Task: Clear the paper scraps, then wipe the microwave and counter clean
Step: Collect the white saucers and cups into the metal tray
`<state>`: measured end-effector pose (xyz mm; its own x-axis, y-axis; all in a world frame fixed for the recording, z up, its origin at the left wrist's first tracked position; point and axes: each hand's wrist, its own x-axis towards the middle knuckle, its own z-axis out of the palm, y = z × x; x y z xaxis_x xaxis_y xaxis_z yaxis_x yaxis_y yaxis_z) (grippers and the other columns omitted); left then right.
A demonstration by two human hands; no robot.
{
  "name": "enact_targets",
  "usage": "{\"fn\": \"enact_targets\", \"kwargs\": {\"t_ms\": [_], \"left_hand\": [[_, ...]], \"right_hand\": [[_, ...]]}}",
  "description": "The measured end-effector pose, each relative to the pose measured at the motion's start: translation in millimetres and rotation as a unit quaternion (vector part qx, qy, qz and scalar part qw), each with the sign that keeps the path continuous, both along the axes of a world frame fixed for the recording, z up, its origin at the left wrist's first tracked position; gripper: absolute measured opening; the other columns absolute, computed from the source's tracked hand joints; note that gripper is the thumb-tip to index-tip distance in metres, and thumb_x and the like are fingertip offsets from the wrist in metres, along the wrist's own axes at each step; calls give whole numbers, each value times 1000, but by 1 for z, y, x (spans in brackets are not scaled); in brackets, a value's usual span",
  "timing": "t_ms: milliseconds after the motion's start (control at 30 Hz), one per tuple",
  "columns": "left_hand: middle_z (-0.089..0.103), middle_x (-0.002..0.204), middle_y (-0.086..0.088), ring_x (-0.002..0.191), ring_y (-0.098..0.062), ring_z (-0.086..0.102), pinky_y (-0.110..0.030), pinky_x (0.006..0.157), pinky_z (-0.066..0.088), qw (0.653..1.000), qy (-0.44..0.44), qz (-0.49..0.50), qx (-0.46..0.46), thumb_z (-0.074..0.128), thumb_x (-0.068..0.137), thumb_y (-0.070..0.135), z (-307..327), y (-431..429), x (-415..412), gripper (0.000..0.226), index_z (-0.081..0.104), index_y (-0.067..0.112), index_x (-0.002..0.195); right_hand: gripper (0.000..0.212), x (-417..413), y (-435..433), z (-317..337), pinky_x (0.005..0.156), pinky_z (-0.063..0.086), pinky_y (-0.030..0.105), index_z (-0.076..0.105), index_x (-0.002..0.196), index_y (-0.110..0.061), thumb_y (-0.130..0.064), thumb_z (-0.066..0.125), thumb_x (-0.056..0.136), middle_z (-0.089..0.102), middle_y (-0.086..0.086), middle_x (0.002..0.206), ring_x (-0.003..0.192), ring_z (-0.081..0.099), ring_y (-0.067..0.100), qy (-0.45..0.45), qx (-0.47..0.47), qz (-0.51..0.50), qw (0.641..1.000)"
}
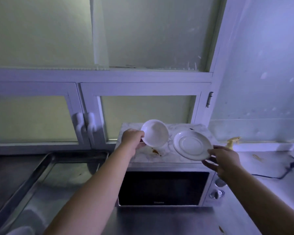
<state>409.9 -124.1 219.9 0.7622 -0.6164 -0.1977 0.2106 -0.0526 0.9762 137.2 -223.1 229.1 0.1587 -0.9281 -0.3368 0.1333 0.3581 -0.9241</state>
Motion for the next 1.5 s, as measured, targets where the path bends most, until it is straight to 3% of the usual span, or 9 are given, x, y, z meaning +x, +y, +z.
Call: {"fn": "enact_targets", "kwargs": {"t_ms": [167,267,367,567,900,1167,1267,1400,1500], "left_hand": [[55,88,-15,80,-25,60,-38,61,60,998,-3,30,-48,56,87,-4,-9,117,-60,15,52,7,78],[56,78,-14,77,-25,58,-35,60,59,996,17,79,-25,60,84,-2,-50,218,-101,10,55,7,82],[59,87,-17,82,-25,62,-34,59,58,987,77,136,31,53,90,-6,-96,318,-141,12,55,4,83],[62,73,-11,75,-20,64,-36,57,59,943,194,257,84,53,91,-5,-155,446,-167,9,57,1,85],[65,79,-7,83,-16,67,-34,64,60,935,192,297,-24,54,92,-2,-171,525,-27,11,57,5,84],[64,97,-18,94,-28,68,-36,63,61,934,188,305,5,57,92,0,-185,630,108,6,58,1,98],[65,94,-19,76,-21,73,-32,56,59,932,191,305,29,54,92,-3,-188,660,134,8,59,0,97],[65,90,-18,70,-22,72,-31,54,59,932,204,299,21,52,91,-7,-191,685,156,11,59,1,93],[64,90,-19,79,-30,68,-32,53,59,930,221,293,19,52,91,-8,-193,691,166,12,57,2,89]], "right_hand": [[17,-59,99,-47,48,57,33,63,92,-13,3,57,91,69,11,72,59,65,21,-92,65,98,989],[21,-83,148,-95,49,56,34,67,91,-19,1,58,90,73,6,79,61,69,19,-99,106,153,977],[23,-87,185,-133,50,56,35,66,87,-20,1,58,91,71,8,88,71,66,26,-66,163,179,968],[23,-65,238,-169,52,57,35,62,95,-17,4,56,91,70,12,88,77,64,29,-28,221,201,954],[18,63,353,-178,62,60,40,61,103,-5,5,59,89,61,21,106,86,63,32,67,148,239,957],[16,240,480,-207,58,48,36,59,101,8,12,49,89,51,19,82,63,49,29,96,222,255,936],[23,308,510,-219,61,50,42,59,104,8,15,49,85,53,21,86,70,54,31,98,238,207,944],[26,373,529,-237,61,56,44,53,107,3,14,44,86,53,21,94,77,57,33,98,242,113,959],[29,394,534,-245,62,51,40,52,113,2,12,44,87,54,21,91,61,52,27,96,258,69,959]]}}
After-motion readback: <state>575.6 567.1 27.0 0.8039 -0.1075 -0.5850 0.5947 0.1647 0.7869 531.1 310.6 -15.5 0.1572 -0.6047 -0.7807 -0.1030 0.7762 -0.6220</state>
